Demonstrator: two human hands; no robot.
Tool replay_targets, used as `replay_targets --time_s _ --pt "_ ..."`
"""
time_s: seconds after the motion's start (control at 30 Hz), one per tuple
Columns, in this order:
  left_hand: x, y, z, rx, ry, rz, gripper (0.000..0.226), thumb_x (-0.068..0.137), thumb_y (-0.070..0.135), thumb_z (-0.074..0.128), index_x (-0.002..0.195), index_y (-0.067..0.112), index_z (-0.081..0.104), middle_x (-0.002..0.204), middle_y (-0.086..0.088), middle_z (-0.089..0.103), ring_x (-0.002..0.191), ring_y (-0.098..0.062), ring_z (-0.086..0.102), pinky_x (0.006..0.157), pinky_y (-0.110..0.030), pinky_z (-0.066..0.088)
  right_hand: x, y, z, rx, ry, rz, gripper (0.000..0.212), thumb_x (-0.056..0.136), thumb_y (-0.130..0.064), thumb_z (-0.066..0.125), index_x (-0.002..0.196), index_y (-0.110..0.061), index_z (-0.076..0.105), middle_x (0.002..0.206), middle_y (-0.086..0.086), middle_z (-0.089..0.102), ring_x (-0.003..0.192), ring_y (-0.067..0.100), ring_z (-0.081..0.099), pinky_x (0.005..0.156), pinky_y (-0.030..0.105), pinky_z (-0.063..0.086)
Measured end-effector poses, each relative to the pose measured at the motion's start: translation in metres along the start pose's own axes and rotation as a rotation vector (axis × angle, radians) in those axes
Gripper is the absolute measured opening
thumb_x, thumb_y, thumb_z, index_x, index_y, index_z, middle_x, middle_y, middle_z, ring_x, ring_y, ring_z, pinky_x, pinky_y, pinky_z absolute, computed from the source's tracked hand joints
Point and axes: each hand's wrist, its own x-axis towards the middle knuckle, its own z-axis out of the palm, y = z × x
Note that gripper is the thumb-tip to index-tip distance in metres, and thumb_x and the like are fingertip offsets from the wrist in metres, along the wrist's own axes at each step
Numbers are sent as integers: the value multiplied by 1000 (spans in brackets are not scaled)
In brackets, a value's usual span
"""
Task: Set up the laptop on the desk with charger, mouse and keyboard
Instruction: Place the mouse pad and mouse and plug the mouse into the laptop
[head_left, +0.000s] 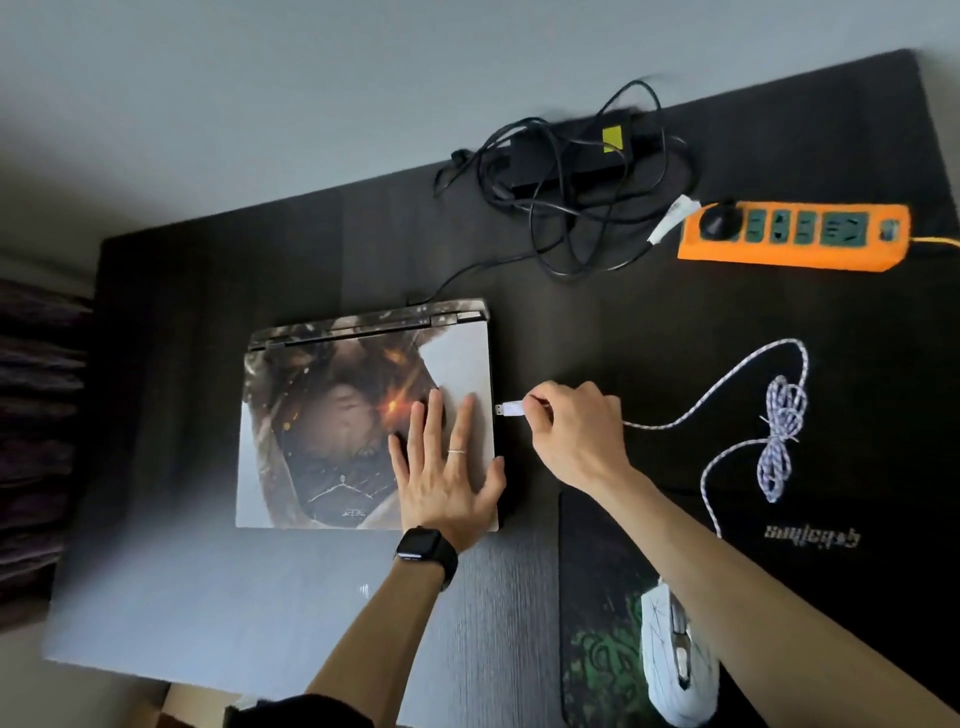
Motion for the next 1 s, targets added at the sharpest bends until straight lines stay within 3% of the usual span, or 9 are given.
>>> replay_targets --time_s 0.33,0.5,0.6,0.7,0.8,1.0 --pt "1 0 -3 52 -40 -29 76 88 60 37 155 36 11 164 2 2 151 -19 -3 119 -55 9 -2 10 1 -58 -145 -144 25 101 -34 45 100 -26 69 88 -6 72 85 25 55 76 38 28" --pt "1 7 -2 72 -44 -50 78 86 53 41 155 32 13 164 -2 4 151 -23 -2 118 -58 11 -9 15 5 -60 -111 -193 23 99 -34 48 93 -27 69 81 -8 70 81 21 55 77 39 33" --pt "2 13 -1 75 -40 -65 79 84 48 43 155 30 15 164 -3 4 151 -24 -3 118 -59 9 -6 15 0 -32 -166 -198 23 100 -35 47 97 -26 68 84 -8 71 85 21 55 79 38 29" --pt "6 16 -3 65 1 -85 77 79 46 49 151 29 28 161 -7 18 150 -28 9 116 -60 15 -6 18 1 -17 -181 -211 23 100 -32 46 96 -23 66 82 -7 69 83 22 56 77 38 29" --pt "16 25 -3 11 85 -124 63 76 43 53 135 22 43 147 -13 39 140 -36 29 105 -65 29 -14 25 5 -16 11 -158 20 98 -25 49 86 -17 63 70 -3 61 68 25 55 64 34 28" --pt "22 25 0 35 191 -120 53 77 44 58 123 20 48 133 -11 49 122 -37 44 100 -56 36 -21 28 9 -19 35 -118 14 94 -26 59 84 -19 64 67 -6 62 66 24 54 64 35 33"
